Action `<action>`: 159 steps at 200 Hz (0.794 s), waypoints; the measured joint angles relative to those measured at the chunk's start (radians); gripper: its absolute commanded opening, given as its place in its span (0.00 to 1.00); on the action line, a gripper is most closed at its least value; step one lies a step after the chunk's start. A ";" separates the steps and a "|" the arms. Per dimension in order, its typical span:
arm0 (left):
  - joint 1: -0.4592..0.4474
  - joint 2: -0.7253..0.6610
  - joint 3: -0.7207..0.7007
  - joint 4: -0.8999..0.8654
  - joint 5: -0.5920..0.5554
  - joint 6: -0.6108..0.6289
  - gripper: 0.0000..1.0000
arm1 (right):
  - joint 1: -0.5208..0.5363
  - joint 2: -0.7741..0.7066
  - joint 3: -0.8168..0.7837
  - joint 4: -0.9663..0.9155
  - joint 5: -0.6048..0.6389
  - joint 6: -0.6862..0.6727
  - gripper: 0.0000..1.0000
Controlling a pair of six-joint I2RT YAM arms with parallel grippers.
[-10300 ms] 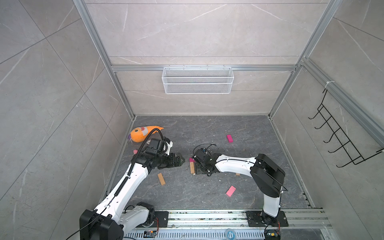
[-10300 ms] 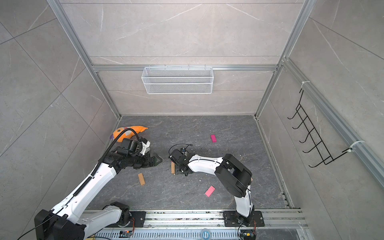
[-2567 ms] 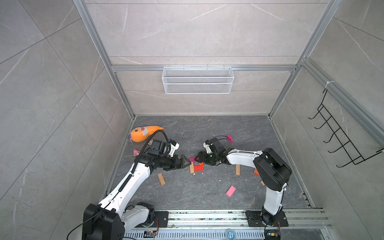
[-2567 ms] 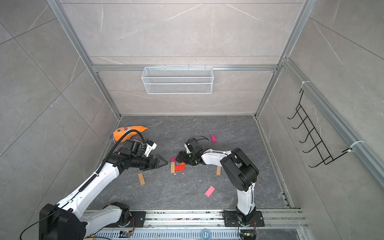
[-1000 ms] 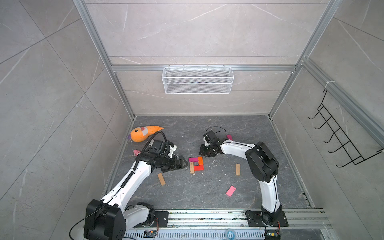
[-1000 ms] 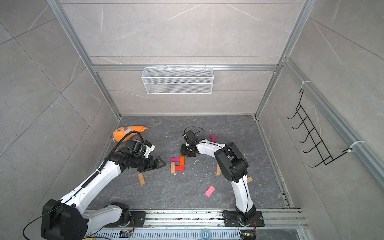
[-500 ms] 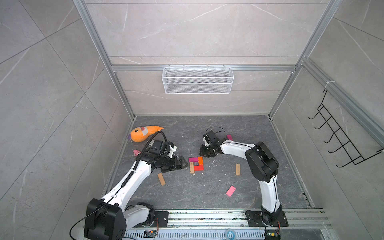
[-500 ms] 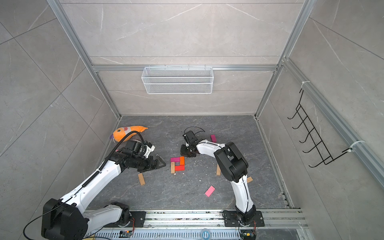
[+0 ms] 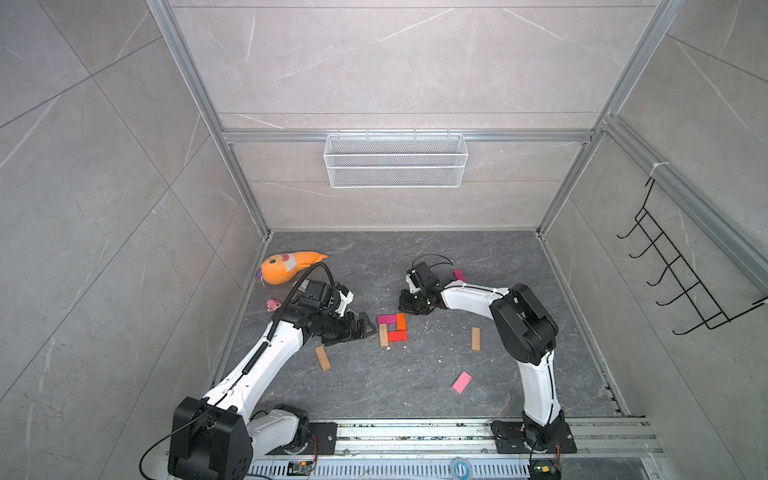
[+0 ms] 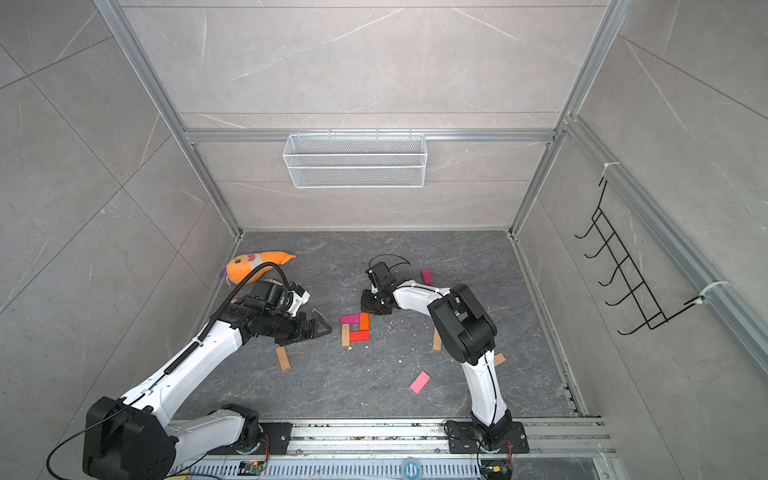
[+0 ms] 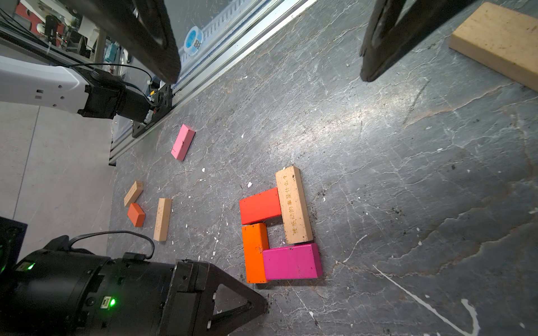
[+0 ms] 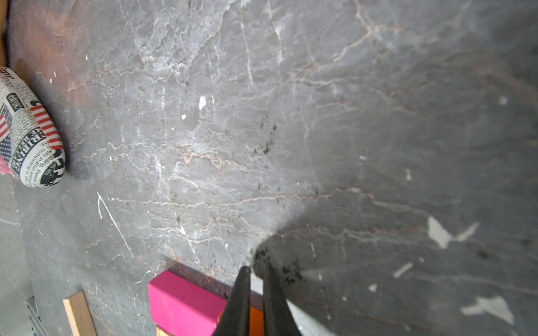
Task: Assemble the letter p with building blocks
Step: Adjust the building block at the center of the board.
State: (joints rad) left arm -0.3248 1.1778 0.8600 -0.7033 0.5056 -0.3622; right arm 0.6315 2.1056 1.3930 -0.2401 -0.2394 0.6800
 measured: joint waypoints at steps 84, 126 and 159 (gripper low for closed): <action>0.000 0.000 0.000 0.000 0.000 0.000 0.99 | 0.000 -0.010 -0.029 0.042 -0.003 0.005 0.15; 0.000 0.000 0.000 0.000 0.000 0.000 1.00 | 0.000 -0.015 -0.043 0.060 -0.003 0.008 0.15; 0.000 0.000 0.000 0.000 0.000 0.000 1.00 | 0.001 -0.021 -0.055 0.066 -0.004 0.008 0.15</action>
State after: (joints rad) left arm -0.3248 1.1778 0.8600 -0.7033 0.5060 -0.3622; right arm 0.6323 2.0842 1.3384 -0.1741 -0.2436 0.6880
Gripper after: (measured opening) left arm 0.996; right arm 0.147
